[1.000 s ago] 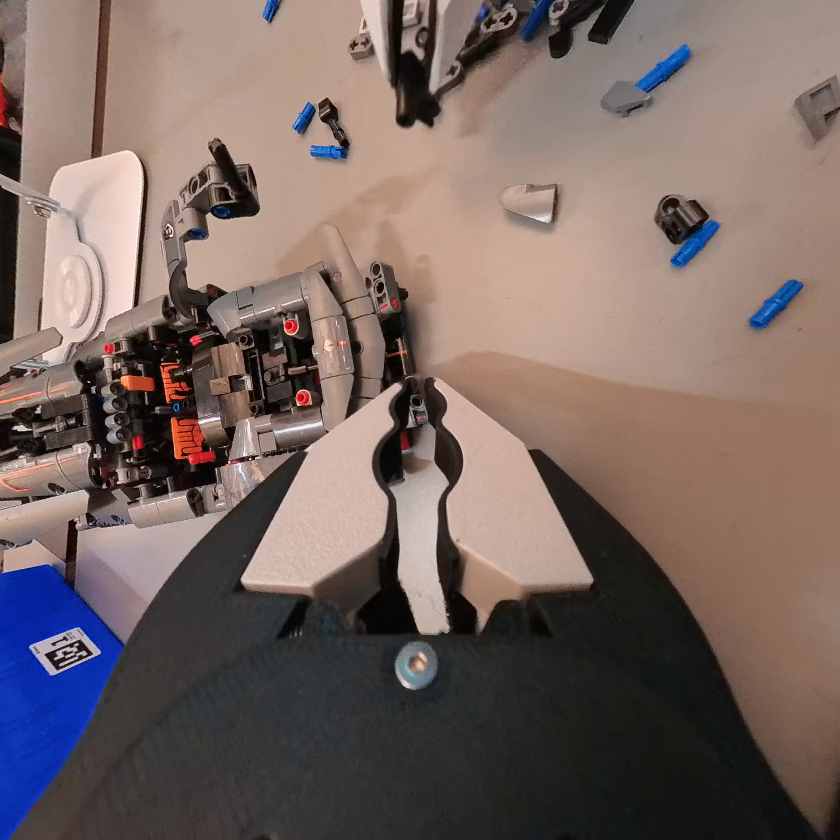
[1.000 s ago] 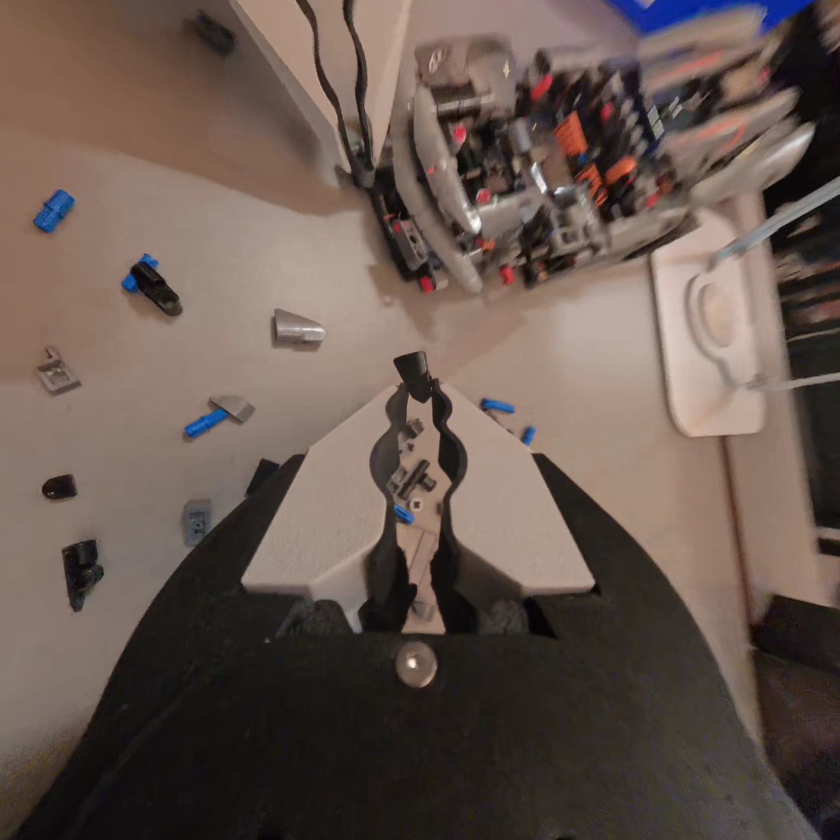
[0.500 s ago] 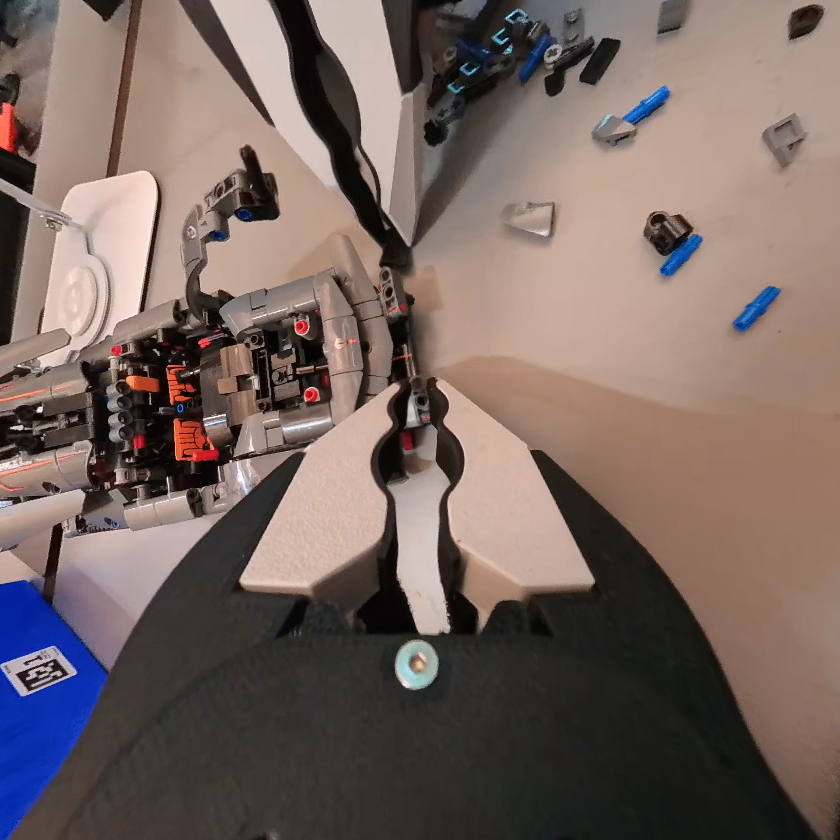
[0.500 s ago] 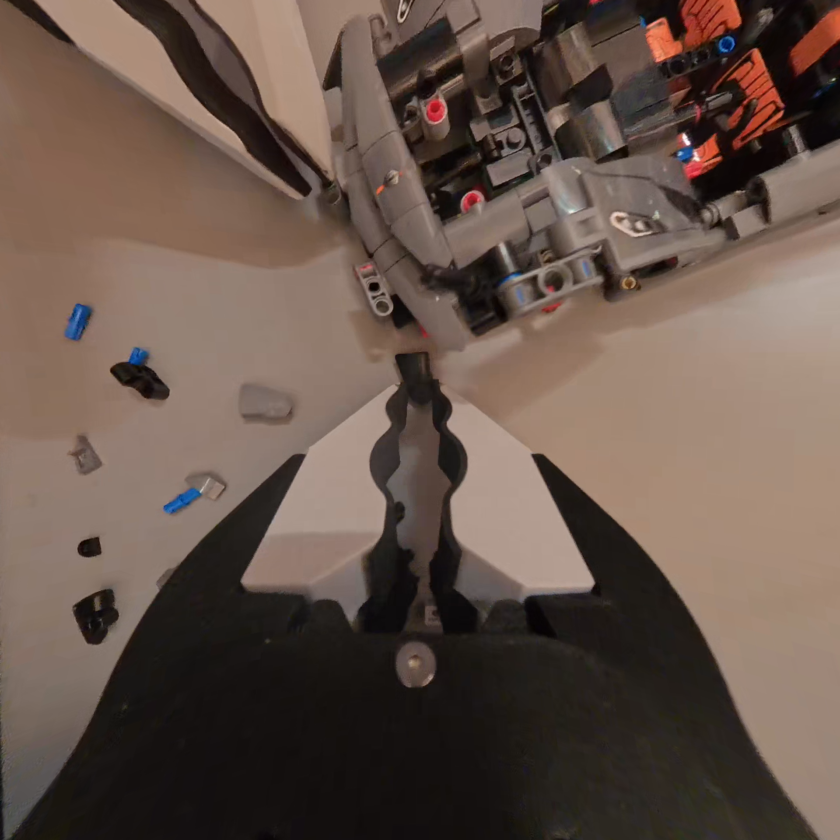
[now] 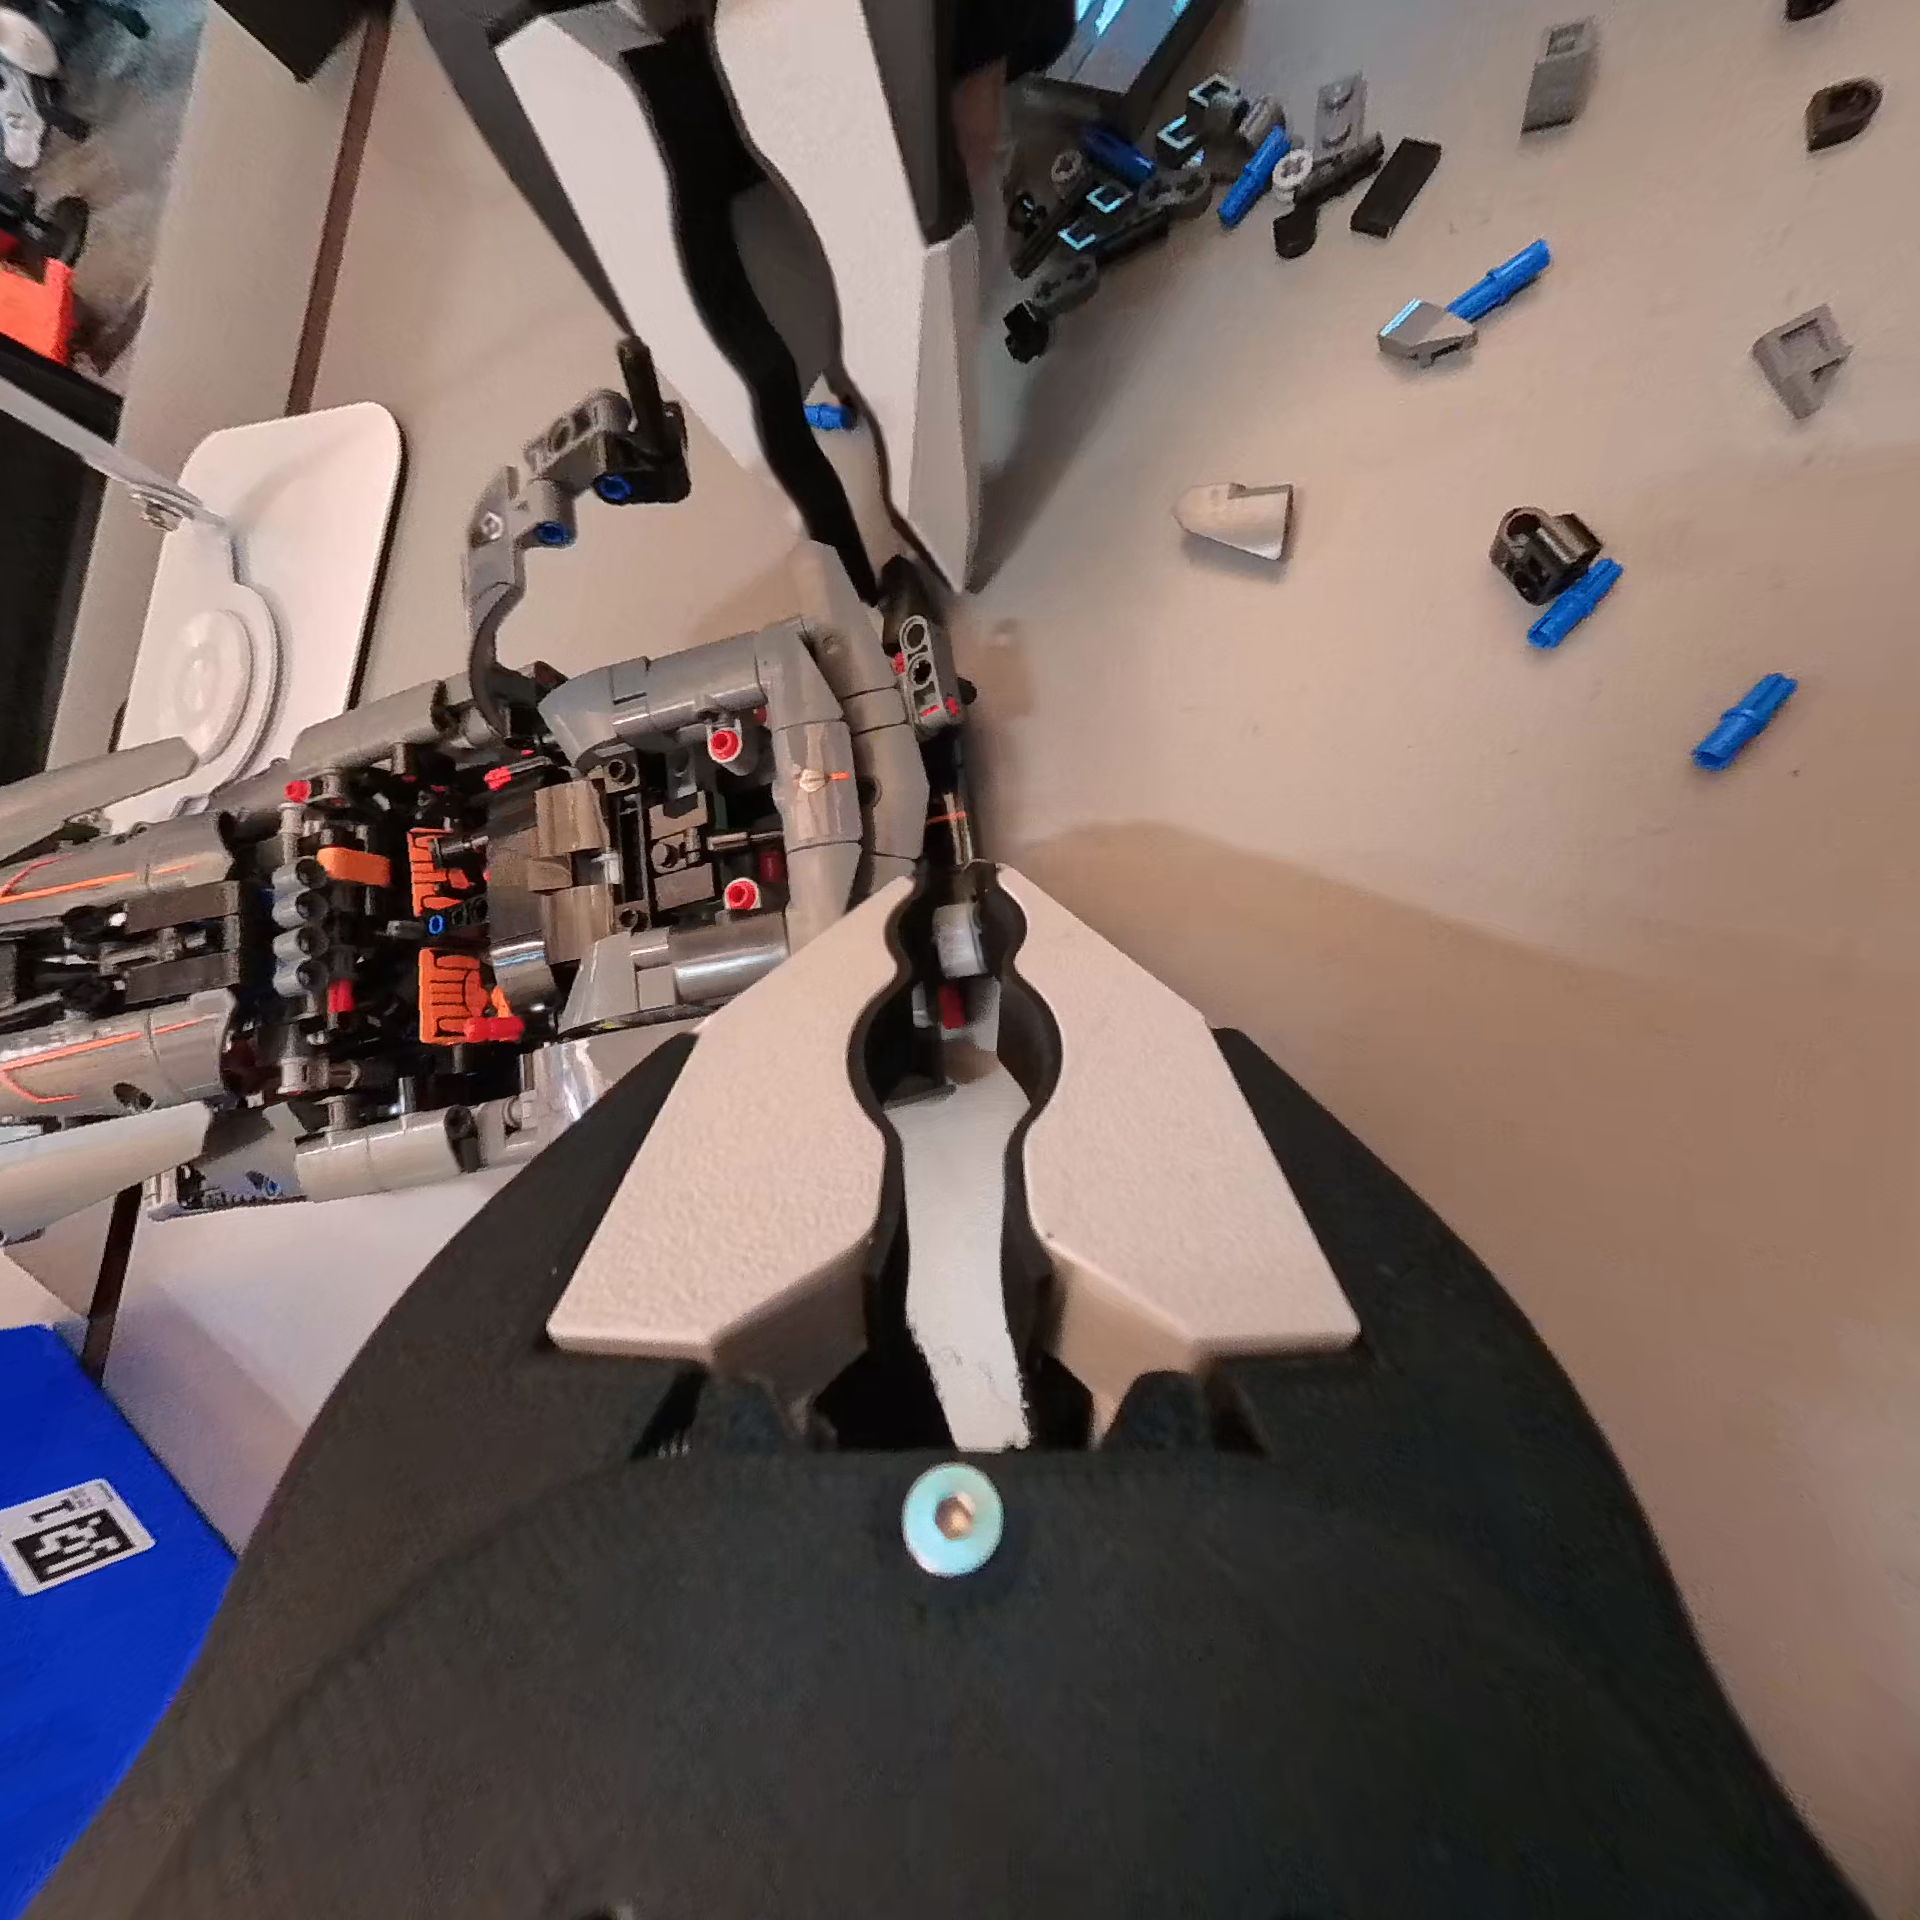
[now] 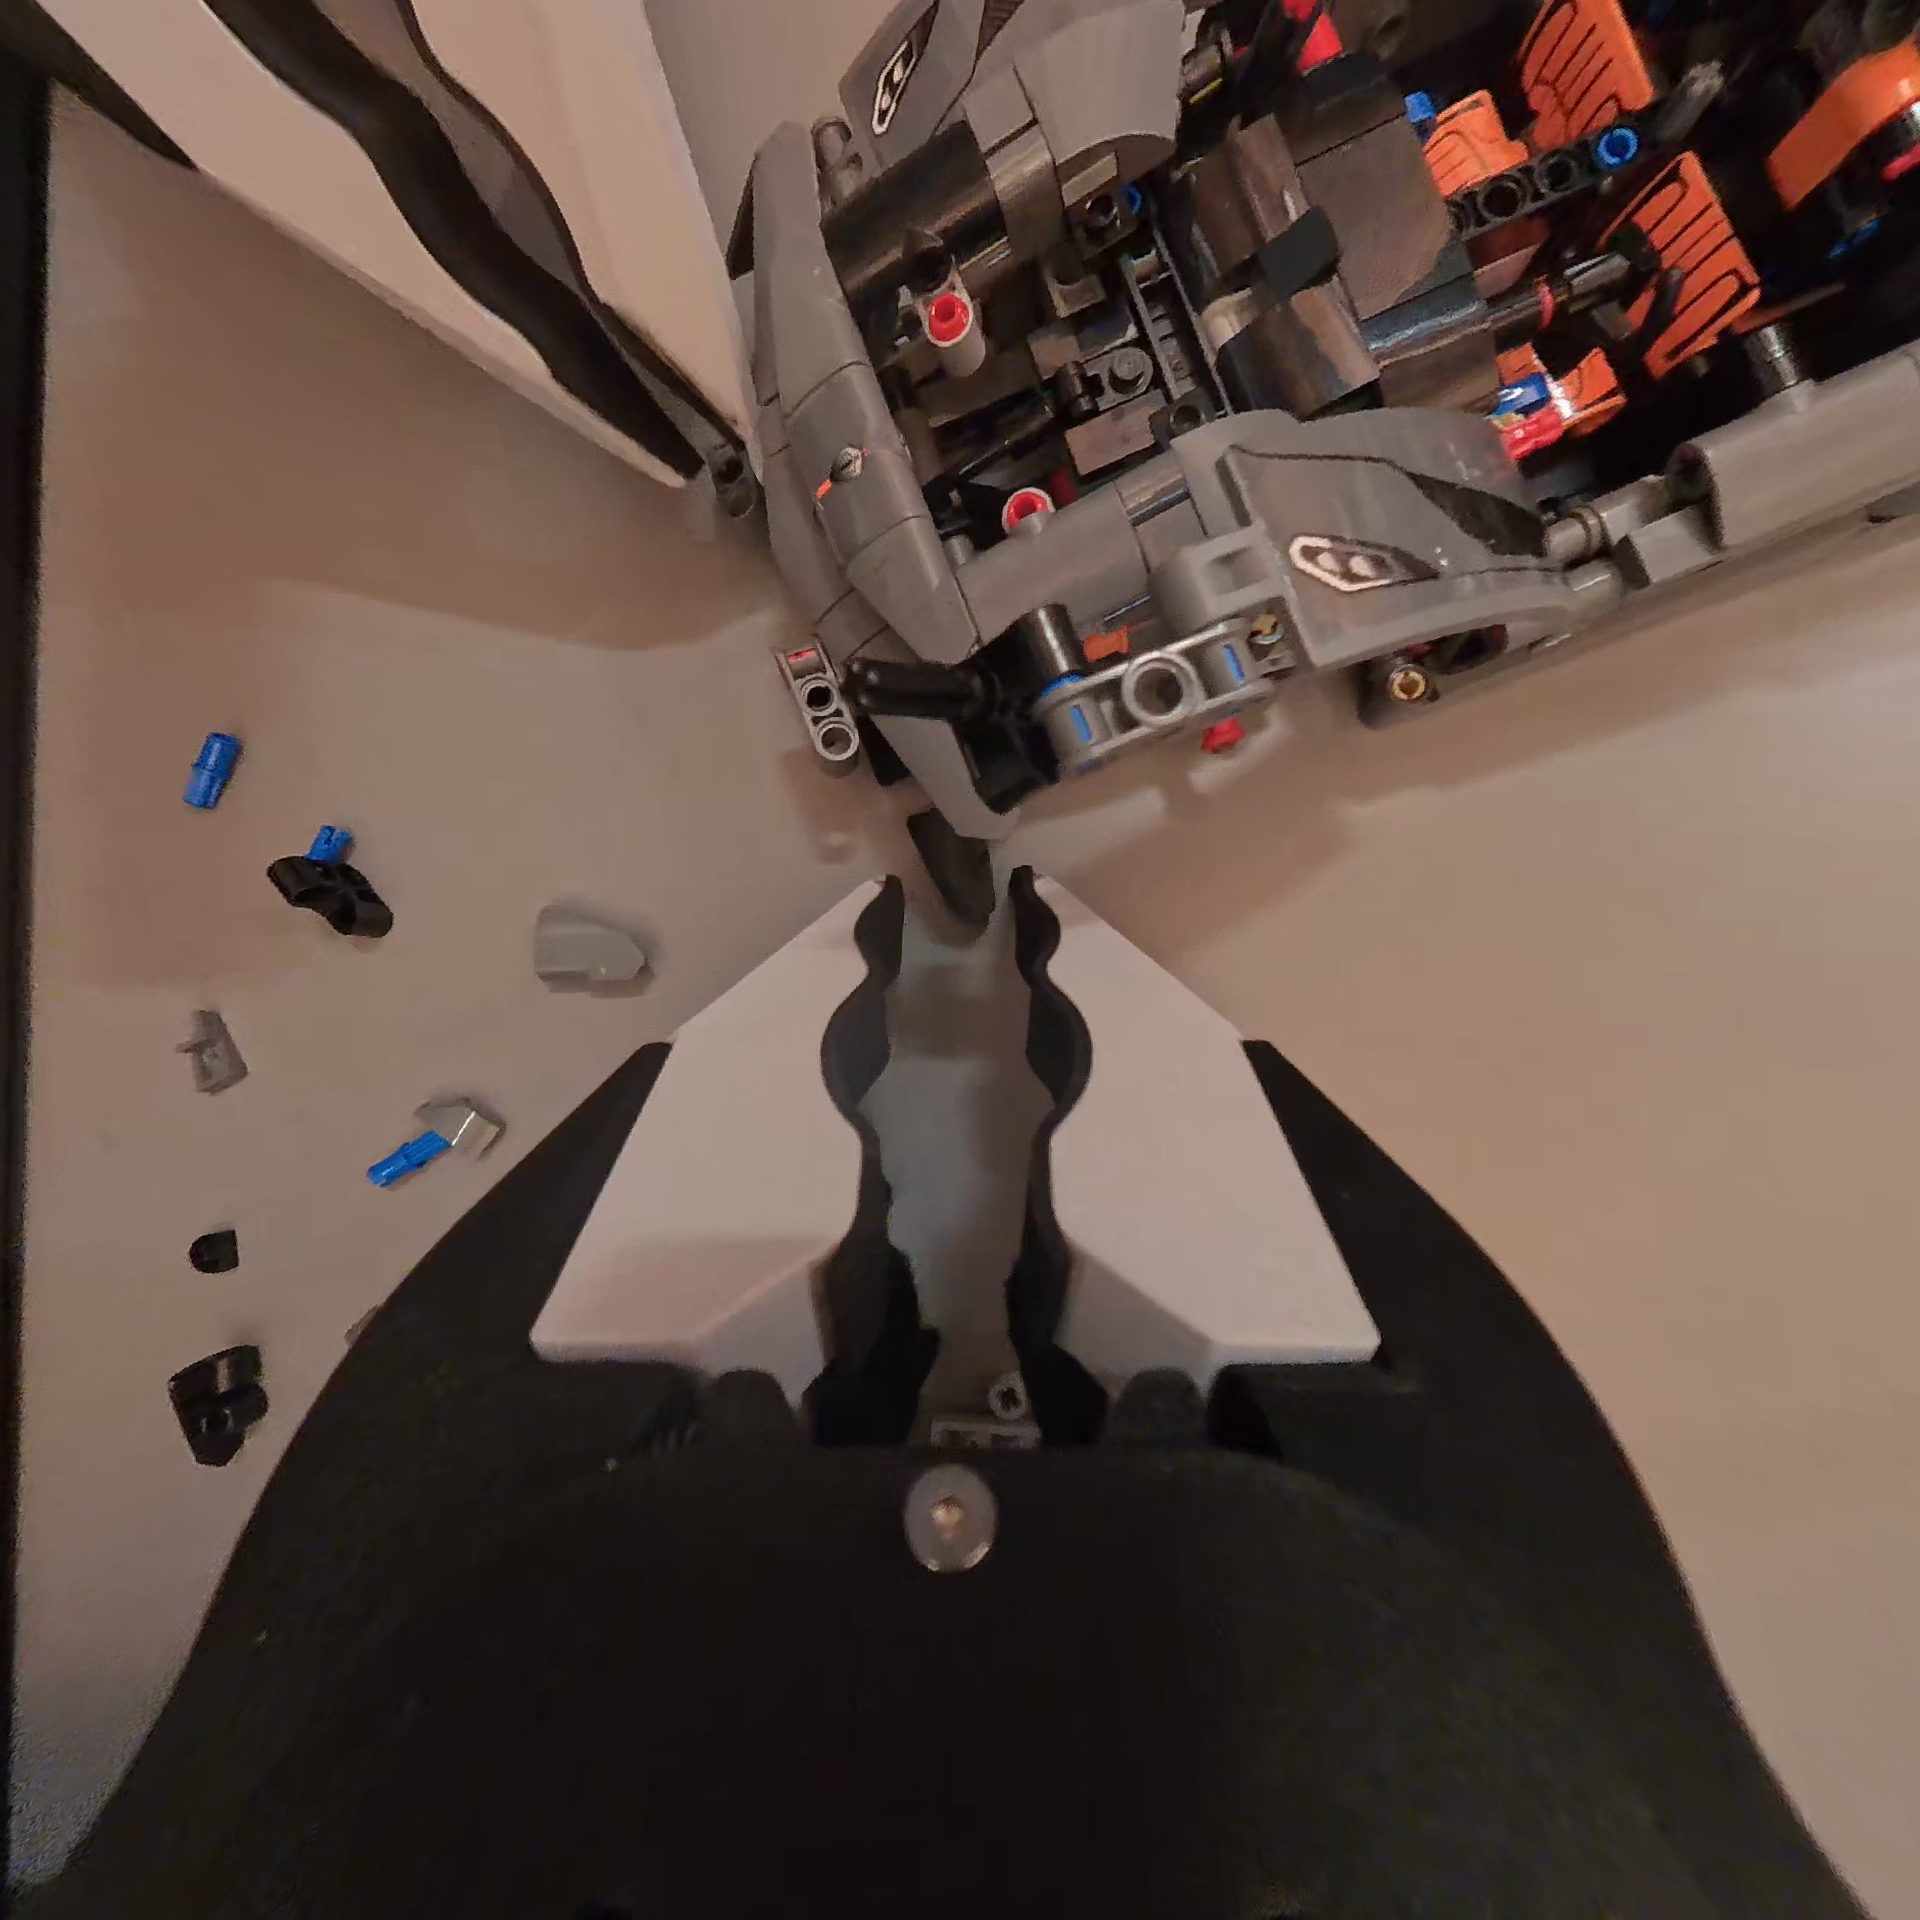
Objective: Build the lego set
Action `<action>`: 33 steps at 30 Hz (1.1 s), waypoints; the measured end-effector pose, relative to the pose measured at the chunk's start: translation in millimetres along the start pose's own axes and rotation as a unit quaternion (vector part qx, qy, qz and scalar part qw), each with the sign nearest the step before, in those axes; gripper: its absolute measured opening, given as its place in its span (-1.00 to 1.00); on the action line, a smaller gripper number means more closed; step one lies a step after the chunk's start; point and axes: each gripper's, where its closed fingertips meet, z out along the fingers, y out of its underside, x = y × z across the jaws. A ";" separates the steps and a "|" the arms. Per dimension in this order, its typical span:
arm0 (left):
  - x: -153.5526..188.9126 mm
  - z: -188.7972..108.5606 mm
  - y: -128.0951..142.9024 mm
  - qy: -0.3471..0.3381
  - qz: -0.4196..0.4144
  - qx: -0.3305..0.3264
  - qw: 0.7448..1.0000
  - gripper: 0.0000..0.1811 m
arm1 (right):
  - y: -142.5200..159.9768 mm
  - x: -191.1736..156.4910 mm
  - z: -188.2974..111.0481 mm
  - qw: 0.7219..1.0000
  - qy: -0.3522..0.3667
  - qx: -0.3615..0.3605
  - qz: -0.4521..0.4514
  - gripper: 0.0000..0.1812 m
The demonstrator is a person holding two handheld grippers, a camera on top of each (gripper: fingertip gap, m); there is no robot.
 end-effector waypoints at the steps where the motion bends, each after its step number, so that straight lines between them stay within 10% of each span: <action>1: -1.0 -1.4 -0.4 -0.001 -0.002 0.003 1.000 -0.94 | 0.7 -0.2 0.3 1.000 0.002 0.000 -0.004 -0.80; 33: -42.4 -33.0 37.6 0.005 -0.190 0.012 0.982 -0.83 | -2.5 -2.3 3.3 0.999 -0.004 0.014 -0.039 -0.92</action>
